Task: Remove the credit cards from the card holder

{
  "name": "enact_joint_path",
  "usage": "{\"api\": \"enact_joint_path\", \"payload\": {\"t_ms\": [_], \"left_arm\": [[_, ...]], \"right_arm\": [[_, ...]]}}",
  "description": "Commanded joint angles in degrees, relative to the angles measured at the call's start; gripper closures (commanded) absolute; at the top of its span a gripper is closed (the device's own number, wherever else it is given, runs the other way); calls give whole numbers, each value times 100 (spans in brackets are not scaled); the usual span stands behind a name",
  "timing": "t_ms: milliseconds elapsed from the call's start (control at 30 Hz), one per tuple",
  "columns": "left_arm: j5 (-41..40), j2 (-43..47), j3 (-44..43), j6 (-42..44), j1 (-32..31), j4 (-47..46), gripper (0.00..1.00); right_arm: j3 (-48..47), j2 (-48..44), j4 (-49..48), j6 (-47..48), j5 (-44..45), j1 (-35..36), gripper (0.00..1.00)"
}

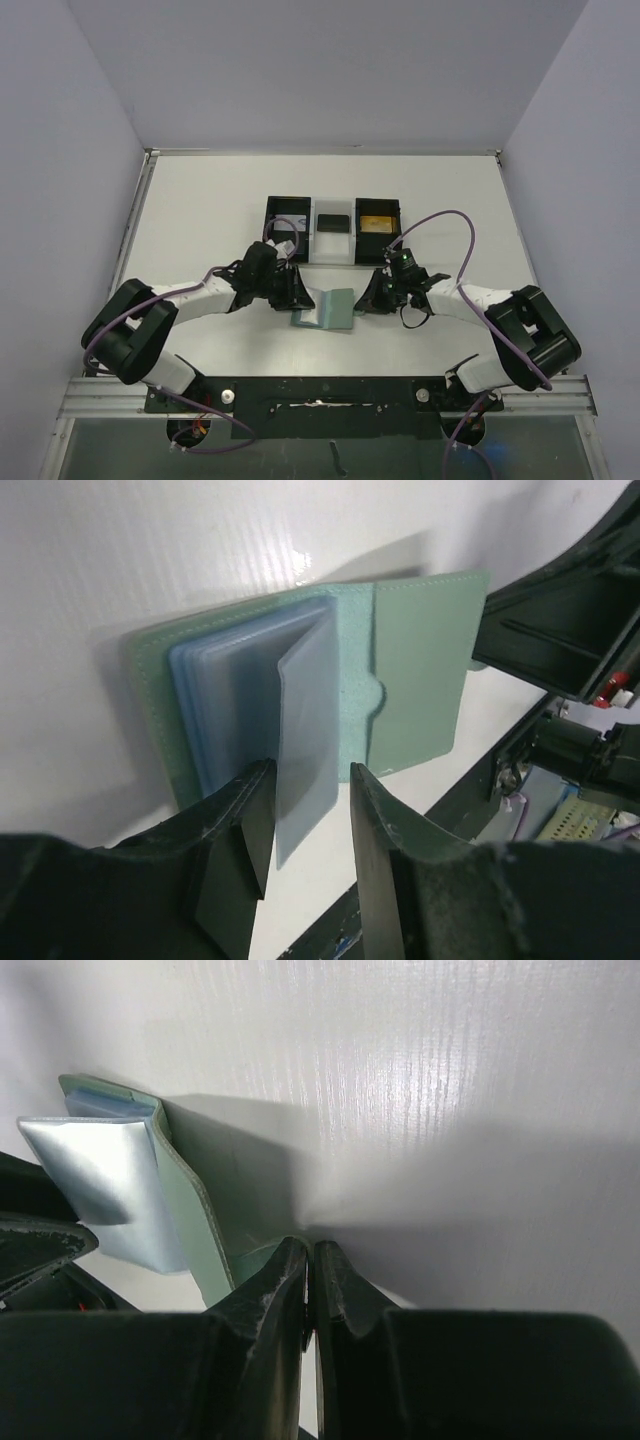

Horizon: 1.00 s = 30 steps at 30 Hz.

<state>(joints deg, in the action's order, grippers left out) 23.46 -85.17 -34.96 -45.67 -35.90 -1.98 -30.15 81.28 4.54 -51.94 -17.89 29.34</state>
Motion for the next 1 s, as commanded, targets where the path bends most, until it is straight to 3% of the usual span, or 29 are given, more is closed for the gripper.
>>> {"api": "enact_joint_path", "payload": {"t_ms": [0, 300, 500, 633, 700, 800, 867, 967], "left_arm": [[553, -5, -226, 28, -112, -649, 67], [1396, -757, -932, 211, -572, -1018, 66], [1216, -1185, -967, 148, -669, -1078, 67], [1282, -1409, -921, 159, -725, -1060, 68], [1234, -1467, -904, 170, -799, -1035, 68], [963, -1383, -832, 201, -880, -899, 71], [906, -1319, -829, 254, -881, -803, 72], [866, -1226, -814, 291, -884, -808, 72]], "right_arm": [[34, 146, -145, -24, 102, 48, 94], [16, -120, -66, -131, 317, 79, 84], [-324, -909, 1200, -273, 1342, 96, 62], [-330, -1759, 1439, -317, 1540, 76, 49], [-309, -2014, 1238, -335, 1322, 73, 51], [-387, -2099, 836, -409, 968, 113, 63], [-483, -1981, 533, -485, 850, 221, 73], [-825, -1560, 358, -520, 908, 466, 77]]}}
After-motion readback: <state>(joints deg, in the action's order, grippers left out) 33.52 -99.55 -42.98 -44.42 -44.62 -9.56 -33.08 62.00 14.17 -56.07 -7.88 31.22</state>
